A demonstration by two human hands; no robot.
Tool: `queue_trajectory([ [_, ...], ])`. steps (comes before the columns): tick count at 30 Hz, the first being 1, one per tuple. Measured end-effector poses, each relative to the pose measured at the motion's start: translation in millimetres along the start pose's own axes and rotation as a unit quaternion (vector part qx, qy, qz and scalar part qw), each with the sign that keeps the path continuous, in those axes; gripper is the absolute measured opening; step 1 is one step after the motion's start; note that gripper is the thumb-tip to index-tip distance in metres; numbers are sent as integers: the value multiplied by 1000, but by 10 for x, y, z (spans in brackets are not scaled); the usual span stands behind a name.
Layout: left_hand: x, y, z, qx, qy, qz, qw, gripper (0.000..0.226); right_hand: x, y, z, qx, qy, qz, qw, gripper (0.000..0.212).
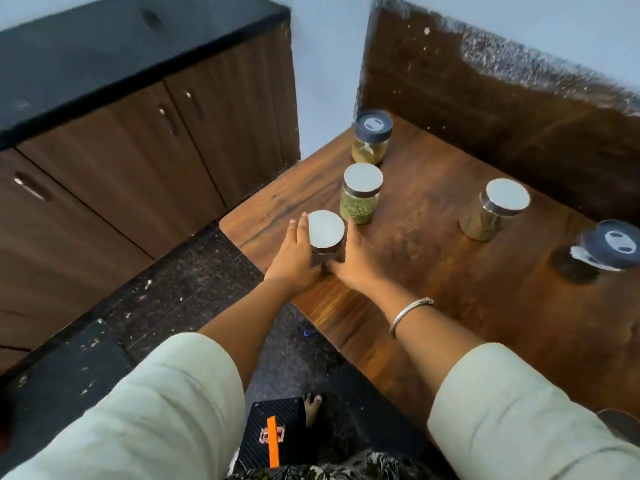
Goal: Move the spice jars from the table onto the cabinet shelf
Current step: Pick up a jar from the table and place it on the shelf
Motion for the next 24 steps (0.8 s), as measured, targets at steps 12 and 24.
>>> queue_trajectory([
  [12,-46,-210,373,-44,118,-51,991,94,251,-1,225,-25,-75,88,993,80],
  [24,248,-144,1567,-225,220,-1,949,86,1579,535,221,-85,-178,272,942,75],
])
Point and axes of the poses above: each hand's wrist, its own y-axis away from the middle knuckle, its own x-axis out of the back of the hand, z = x × y, the point moved 1 cm from there along -y, towards the middle knuckle, and after that the axes turned 13 degrees about z, right-handed, at the moved point
